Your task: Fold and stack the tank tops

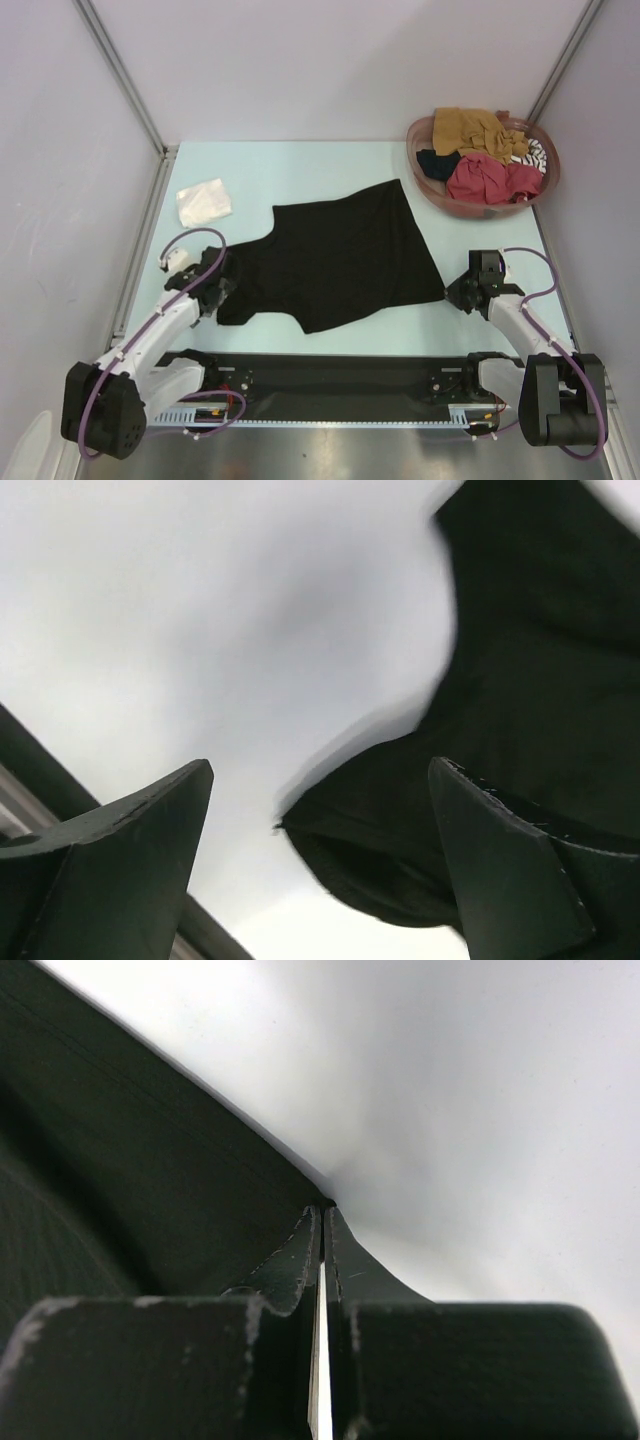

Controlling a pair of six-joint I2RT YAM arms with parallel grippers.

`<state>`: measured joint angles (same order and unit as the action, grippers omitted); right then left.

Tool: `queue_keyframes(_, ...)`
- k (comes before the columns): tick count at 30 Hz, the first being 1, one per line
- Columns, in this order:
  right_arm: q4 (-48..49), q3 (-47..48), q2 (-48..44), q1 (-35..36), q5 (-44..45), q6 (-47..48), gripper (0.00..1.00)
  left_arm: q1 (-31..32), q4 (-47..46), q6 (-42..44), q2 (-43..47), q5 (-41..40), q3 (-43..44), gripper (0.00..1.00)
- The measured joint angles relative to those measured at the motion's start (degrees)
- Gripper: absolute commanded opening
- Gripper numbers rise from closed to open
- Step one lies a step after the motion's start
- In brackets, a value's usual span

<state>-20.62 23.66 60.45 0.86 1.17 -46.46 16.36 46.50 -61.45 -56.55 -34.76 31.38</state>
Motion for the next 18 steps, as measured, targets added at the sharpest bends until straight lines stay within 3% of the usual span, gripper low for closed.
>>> queue_keyframes(5, 0.0, -0.04, -0.02, -0.09, -0.11, 0.0, 0.0, 0.76, -1.99, 3.23, 0.55, 0.33, 4.81, 0.89)
queue_keyframes(7, -0.02, -0.09, -0.02, -0.13, -0.13, 0.0, 0.0, 2.56, -4.37, 5.66, 2.58, 3.67, 3.98, 1.0)
queue_keyframes(8, 0.0, -0.11, -0.02, -0.15, -0.15, 0.0, 0.0, 3.98, -6.62, 6.93, 4.42, 5.79, 2.82, 1.0)
queue_keyframes(13, -0.02, -0.2, -0.02, -0.2, -0.2, 0.0, 0.0, 19.39, -11.96, 9.46, 12.15, 11.74, -1.6, 0.99)
queue_keyframes(18, -0.07, -0.2, -0.02, -0.24, -0.2, -0.04, 0.0, 36.5, -12.46, 5.68, 8.57, 10.45, -0.2, 0.83)
